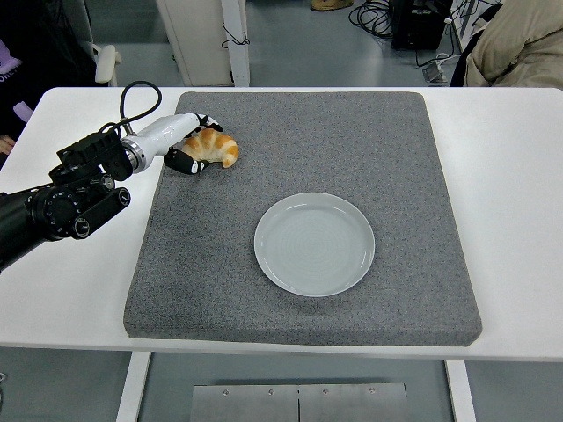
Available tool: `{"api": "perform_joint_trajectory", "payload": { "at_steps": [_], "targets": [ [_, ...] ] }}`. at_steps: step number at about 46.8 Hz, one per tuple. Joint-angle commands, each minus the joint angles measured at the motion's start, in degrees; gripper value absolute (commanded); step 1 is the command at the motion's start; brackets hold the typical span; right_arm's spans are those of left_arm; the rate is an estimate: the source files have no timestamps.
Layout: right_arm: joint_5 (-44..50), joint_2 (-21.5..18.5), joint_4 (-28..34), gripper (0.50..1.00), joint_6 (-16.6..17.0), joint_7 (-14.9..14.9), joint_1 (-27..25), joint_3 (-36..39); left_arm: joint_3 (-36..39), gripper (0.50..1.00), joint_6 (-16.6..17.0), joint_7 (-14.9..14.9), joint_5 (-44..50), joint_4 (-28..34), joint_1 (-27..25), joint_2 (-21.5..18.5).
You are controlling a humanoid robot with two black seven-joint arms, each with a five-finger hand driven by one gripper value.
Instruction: Place the bread on the plate
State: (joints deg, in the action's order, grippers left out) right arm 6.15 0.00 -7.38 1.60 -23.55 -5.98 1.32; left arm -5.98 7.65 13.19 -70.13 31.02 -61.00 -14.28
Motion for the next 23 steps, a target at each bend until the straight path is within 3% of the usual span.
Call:
{"api": "perform_joint_trajectory", "payload": {
  "at_steps": [1, 6, 9, 23],
  "targets": [
    [0.0, 0.0, 0.0, 1.0, 0.0, 0.0, 0.0, 0.0, 0.0, 0.622, 0.0, 0.0, 0.0, 0.0, 0.0, 0.0],
    [0.0, 0.0, 0.0, 1.0, 0.0, 0.0, 0.0, 0.0, 0.0, 0.563, 0.0, 0.0, 0.0, 0.0, -0.1, -0.1],
    [0.0, 0.0, 0.0, 1.0, 0.1, 0.0, 0.0, 0.0, 0.0, 0.5, 0.0, 0.0, 0.0, 0.0, -0.1, -0.2],
    [0.0, 0.0, 0.0, 1.0, 0.1, 0.0, 0.0, 0.0, -0.4, 0.5, 0.0, 0.1, 0.0, 0.0, -0.8, -0.9]
  ]
}}
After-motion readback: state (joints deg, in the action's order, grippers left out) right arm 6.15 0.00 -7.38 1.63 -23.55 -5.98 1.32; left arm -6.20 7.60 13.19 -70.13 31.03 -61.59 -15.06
